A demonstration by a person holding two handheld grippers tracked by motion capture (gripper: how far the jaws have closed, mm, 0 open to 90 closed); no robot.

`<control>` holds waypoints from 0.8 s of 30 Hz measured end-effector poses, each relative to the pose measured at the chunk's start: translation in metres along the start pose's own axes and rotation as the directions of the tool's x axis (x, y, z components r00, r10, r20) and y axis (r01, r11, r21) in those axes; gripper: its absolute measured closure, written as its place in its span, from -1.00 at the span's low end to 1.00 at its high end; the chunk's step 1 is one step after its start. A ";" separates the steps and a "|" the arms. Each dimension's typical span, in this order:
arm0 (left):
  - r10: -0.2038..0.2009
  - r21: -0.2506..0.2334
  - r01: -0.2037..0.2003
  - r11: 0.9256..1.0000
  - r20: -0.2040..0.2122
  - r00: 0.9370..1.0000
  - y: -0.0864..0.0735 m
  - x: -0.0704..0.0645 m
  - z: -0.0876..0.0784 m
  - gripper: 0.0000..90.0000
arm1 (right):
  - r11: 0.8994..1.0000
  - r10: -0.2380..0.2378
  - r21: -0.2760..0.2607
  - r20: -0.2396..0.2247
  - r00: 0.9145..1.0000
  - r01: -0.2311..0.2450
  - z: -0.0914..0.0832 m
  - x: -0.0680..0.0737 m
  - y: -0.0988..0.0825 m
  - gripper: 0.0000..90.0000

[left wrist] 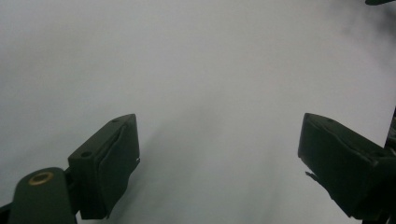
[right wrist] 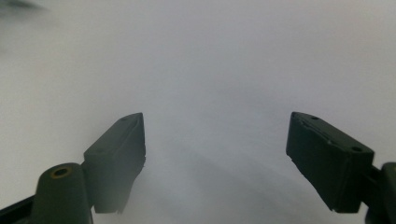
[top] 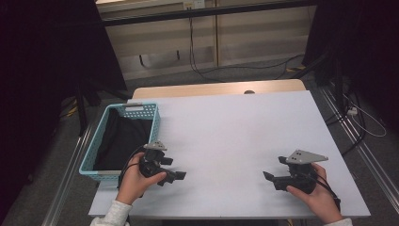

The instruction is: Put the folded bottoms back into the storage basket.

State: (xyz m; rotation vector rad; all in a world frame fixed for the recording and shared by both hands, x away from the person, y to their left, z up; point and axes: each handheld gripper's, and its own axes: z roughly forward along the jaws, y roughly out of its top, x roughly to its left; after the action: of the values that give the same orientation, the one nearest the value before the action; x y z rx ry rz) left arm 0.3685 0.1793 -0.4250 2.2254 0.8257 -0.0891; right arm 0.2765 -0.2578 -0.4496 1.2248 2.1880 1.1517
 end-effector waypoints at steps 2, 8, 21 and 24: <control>0.003 0.000 -0.003 1.000 -0.001 1.000 -0.001 0.000 0.001 -0.73 | 1.000 0.000 -0.001 -0.001 1.000 0.000 0.000 0.000 0.000 -0.58; 0.015 0.005 -0.015 1.000 -0.002 1.000 -0.002 -0.002 0.001 -0.77 | 1.000 -0.002 0.000 0.001 1.000 0.002 0.000 0.000 0.000 -0.58; 0.028 0.004 -0.028 1.000 -0.004 1.000 -0.006 -0.004 0.004 -0.82 | 1.000 -0.005 0.000 -0.006 1.000 0.005 -0.001 0.001 0.001 -0.58; 0.039 0.001 -0.039 0.999 -0.006 0.999 -0.008 -0.004 0.005 -0.82 | 1.000 -0.004 0.000 -0.004 1.000 0.004 -0.002 0.001 0.001 -0.58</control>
State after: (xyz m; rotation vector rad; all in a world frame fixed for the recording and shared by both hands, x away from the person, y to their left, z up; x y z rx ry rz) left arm 0.3615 0.1781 -0.4320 2.2430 0.7852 -0.0637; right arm 0.2748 -0.2575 -0.4478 1.2182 2.1926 1.1533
